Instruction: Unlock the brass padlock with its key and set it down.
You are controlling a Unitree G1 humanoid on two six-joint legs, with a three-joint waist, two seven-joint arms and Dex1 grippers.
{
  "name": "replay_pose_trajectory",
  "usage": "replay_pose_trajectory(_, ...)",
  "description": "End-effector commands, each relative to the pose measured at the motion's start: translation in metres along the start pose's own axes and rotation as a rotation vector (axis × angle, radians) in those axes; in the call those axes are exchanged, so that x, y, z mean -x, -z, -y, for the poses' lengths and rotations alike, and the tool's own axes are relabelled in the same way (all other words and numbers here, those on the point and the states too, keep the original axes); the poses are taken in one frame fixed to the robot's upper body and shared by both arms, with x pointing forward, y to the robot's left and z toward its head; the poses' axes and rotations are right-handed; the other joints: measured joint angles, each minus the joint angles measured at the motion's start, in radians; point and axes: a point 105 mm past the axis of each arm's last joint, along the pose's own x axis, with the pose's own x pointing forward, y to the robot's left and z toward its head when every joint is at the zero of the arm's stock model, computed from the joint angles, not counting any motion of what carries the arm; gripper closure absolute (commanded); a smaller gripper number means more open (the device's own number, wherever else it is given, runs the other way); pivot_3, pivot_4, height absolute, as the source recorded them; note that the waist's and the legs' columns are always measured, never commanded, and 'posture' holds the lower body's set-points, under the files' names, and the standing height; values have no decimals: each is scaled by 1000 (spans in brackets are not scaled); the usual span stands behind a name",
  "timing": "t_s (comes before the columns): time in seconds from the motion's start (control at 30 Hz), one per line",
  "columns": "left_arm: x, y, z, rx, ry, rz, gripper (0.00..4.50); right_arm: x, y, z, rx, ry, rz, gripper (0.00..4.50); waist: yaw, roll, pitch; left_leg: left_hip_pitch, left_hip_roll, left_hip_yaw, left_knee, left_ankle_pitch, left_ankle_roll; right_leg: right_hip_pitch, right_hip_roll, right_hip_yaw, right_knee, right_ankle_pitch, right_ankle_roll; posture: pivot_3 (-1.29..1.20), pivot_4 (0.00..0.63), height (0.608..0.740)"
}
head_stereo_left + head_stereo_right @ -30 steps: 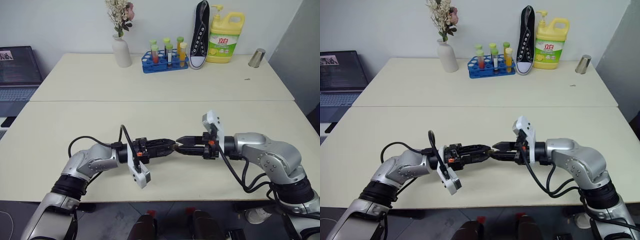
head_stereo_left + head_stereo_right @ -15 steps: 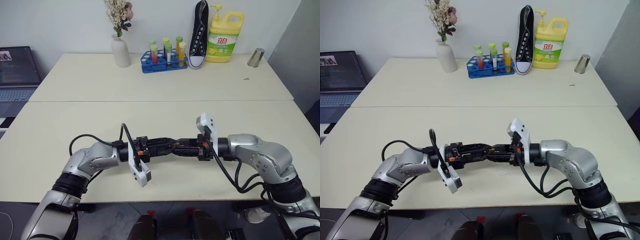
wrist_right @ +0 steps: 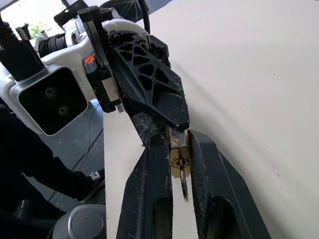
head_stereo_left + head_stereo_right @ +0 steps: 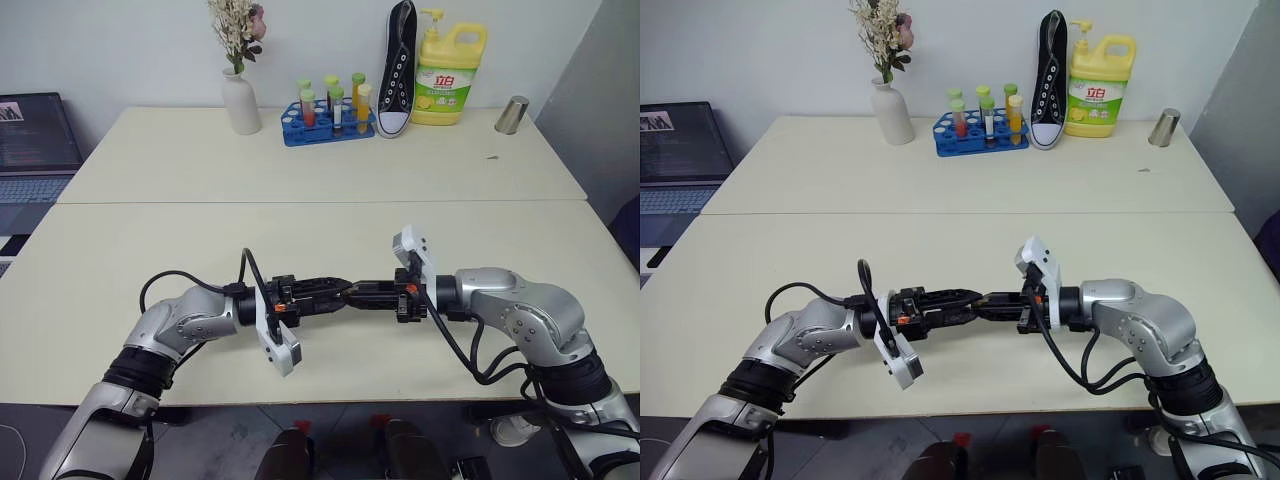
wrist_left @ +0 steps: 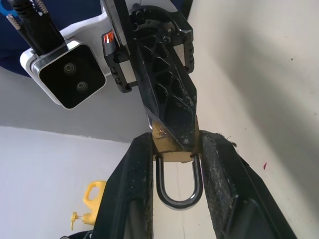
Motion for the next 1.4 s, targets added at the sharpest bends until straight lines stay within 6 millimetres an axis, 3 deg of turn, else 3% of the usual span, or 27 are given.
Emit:
replay_pose_trajectory(0.03, 8, -3, -5, 50, -56, 7, 2805, 5, -16, -3, 48, -13, 54, 4360, -1, 0, 0, 0, 0, 0, 0, 0, 0, 0, 0, 0, 0, 0, 0, 0, 150, 740)
replay_pose_trajectory(0.33, 20, -15, -11, 127, -78, 11, 129, 13, -13, 9, 61, 49, 42, 4360, -1, 0, 0, -3, 1, 0, 0, 0, 0, -4, -1, 1, 1, 0, 0, 0, 150, 740)
replay_pose_trajectory(0.43, 24, 1, -22, 275, -158, -79, 495, 19, -14, 10, 76, 58, 39, 4360, -1, 0, 0, -4, 1, 0, 0, 0, 0, -5, -1, 1, 1, 0, 0, 0, 150, 740)
replay_pose_trajectory(0.53, 29, 24, -24, 499, -232, -183, 1385, 21, -14, 9, 93, 57, 28, 4360, -2, 0, 0, -4, 1, 0, 0, 0, 0, -5, -1, 1, 1, 0, 0, 0, 150, 740)
replay_pose_trajectory(0.6, 29, 27, -24, 554, -236, -188, 2039, 21, -14, 9, 99, 55, 23, 4360, -3, 0, 0, -4, 1, 1, 0, 0, 0, -5, -1, 1, 1, 0, 0, 0, 150, 740)
replay_pose_trajectory(0.7, 19, 36, -16, 843, -223, -198, 2905, 19, -16, 5, 113, 39, 28, 4360, -3, 0, 0, -4, 1, 1, 1, 0, 0, -5, 0, 1, 2, 0, 0, 0, 150, 740)
replay_pose_trajectory(0.87, 0, 31, -12, 1131, -180, -138, 4484, 16, -18, -1, 118, 18, 36, 4360, -3, 0, 0, -4, 1, 0, 1, 0, 0, -5, 0, 1, 2, 0, 0, 0, 150, 740)
replay_pose_trajectory(1.1, -11, 26, -8, 1261, -149, -105, 4500, 16, -17, -3, 113, 13, 35, 4360, -3, 0, 0, -4, 1, 1, 1, 1, -2, -5, 1, 1, 2, 0, 0, 0, 150, 740)
replay_pose_trajectory(1.4, -8, 11, -12, 1359, -119, -66, 4500, 19, -14, -2, 106, 31, 31, 4360, -2, 0, 0, -4, 1, 1, 1, 1, -2, -5, 0, 2, 1, 0, 0, 0, 150, 740)
